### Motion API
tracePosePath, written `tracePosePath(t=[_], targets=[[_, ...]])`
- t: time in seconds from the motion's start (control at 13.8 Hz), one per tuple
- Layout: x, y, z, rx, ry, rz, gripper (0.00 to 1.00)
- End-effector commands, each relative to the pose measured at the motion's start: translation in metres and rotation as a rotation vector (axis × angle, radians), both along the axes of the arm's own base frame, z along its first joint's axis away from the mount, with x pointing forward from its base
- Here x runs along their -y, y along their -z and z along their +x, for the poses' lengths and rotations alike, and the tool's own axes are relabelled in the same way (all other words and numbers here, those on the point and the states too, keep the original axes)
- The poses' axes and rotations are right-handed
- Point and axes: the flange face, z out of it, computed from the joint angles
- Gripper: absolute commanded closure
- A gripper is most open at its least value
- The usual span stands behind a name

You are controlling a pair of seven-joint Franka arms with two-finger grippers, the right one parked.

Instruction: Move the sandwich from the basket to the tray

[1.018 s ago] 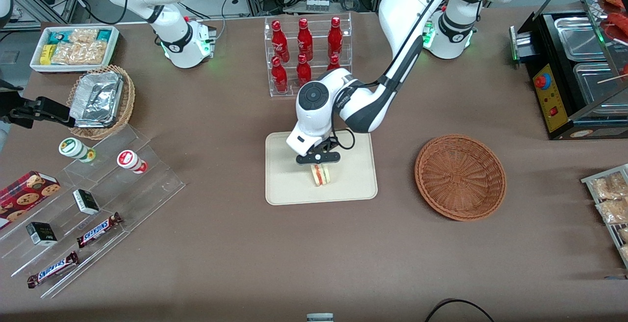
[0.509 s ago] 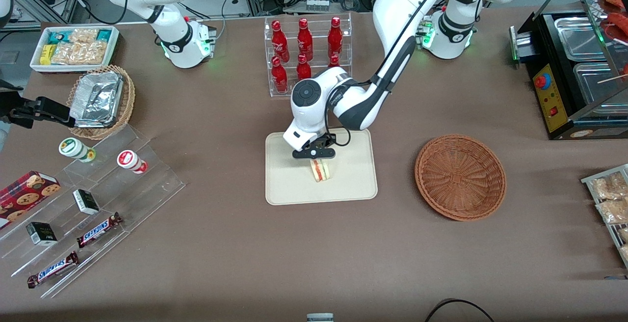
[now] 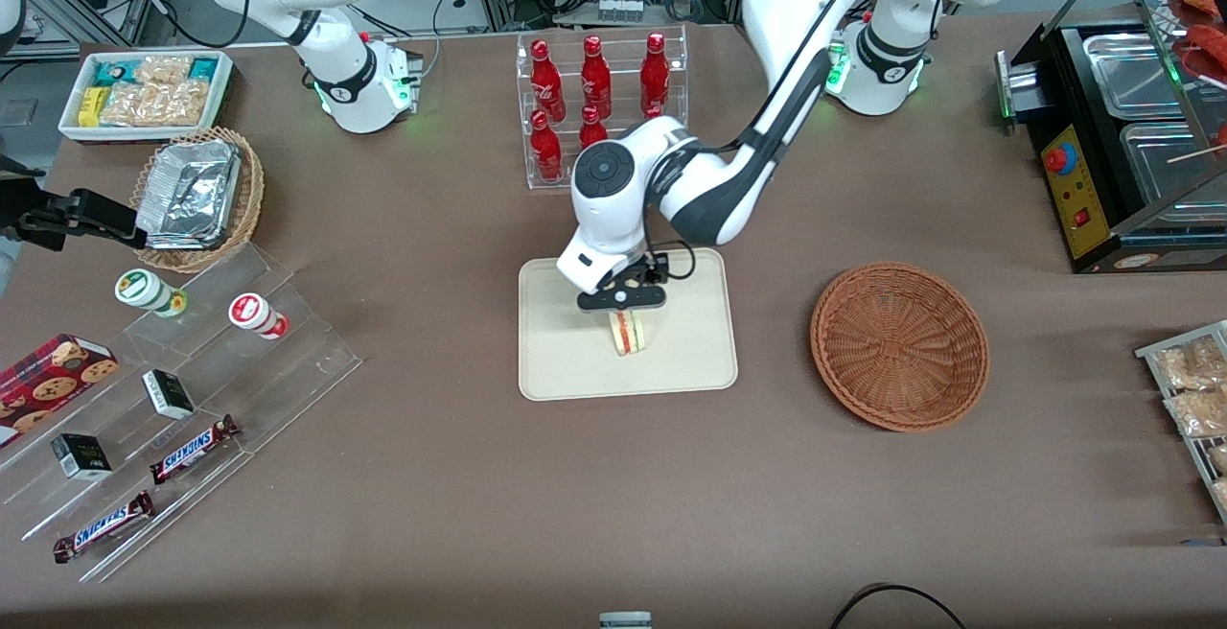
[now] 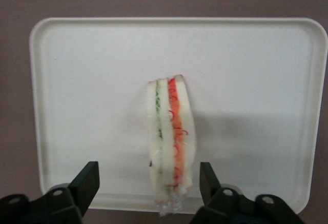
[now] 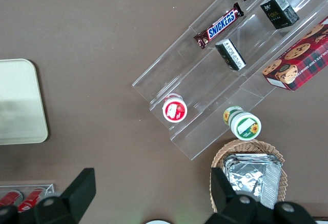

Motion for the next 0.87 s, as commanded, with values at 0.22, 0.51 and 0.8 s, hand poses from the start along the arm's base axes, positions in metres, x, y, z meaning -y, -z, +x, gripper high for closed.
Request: tracePosePath(t=[0.22,0.51,0.8], targets=[[-0.133,-0.163,0.036,-0.055,-0.141,-0.008,0.00],[-0.236,-0.221,0.054,-0.084,-0.139,-0.001,0.00],[-0.326,-0.261,0.053,-0.101,-0.043,-0.011,0.00]])
